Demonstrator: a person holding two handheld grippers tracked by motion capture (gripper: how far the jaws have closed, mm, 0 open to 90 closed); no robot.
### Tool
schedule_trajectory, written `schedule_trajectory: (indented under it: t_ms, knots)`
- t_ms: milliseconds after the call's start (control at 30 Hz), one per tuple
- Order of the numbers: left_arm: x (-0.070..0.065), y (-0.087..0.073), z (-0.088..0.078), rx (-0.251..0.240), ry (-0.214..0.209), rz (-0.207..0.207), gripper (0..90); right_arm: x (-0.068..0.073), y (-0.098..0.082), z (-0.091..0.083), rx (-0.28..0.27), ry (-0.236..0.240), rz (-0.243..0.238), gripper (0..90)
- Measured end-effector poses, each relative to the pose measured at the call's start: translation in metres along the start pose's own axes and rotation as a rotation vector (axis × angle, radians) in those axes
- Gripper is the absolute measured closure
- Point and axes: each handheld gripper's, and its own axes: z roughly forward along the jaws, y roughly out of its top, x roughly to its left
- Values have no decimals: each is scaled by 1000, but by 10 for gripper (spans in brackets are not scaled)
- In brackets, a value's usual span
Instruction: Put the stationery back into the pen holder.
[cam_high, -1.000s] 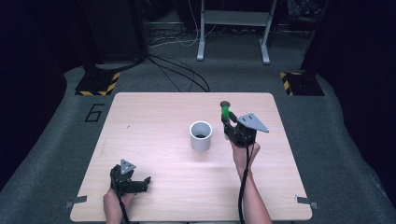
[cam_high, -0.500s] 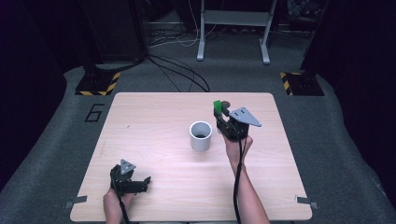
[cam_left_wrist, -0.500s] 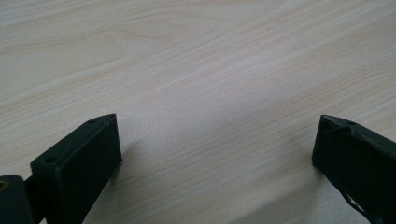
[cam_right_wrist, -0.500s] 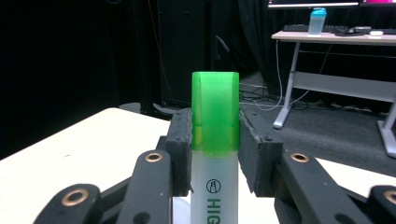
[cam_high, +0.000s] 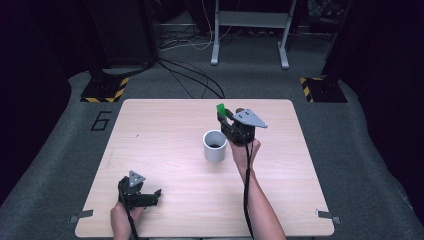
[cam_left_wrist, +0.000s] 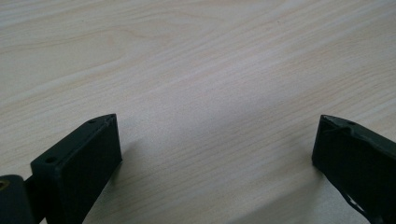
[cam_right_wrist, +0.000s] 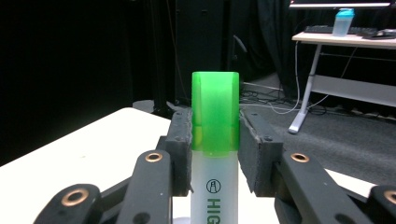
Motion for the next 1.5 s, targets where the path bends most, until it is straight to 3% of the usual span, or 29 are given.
schedule_trajectory:
  t_ms: [267,833,1500]
  knots:
    - [1,0,-2,19,-7,17,15,7,-4,18,32,36,-23,669]
    - [0,0,-1,13,-5,11,15,6,-22,45,104,53,1,668]
    - [1,0,-1,9,-3,15,16,10,-55,51,238,83,10,667]
